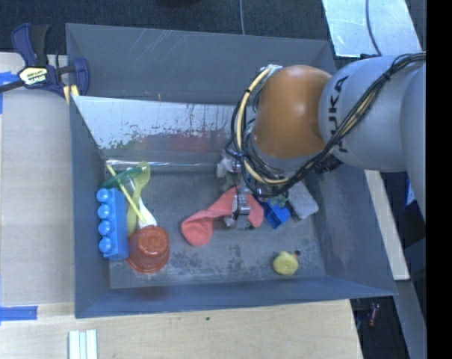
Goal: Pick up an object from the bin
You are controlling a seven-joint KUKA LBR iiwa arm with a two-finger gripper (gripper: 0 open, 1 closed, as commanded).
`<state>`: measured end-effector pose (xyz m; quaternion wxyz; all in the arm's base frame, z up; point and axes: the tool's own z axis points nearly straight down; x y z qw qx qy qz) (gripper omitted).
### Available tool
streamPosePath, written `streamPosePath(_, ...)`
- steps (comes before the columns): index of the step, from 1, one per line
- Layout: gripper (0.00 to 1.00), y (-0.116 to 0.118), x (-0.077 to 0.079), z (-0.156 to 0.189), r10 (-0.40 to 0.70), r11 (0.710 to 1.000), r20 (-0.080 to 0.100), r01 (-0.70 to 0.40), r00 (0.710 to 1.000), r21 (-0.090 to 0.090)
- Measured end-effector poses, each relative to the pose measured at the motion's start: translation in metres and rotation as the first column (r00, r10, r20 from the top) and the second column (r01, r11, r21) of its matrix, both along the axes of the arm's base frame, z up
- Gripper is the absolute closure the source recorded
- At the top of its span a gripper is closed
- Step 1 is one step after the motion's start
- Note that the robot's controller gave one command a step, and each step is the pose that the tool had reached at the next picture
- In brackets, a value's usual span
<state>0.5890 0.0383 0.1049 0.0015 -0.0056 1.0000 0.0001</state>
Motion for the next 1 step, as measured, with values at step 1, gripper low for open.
streamPosePath(1, 0.00, 0.0054, 0.0060, -0.0347, 0.000, 1.000, 0.014, 0.000, 1.000, 0.008)
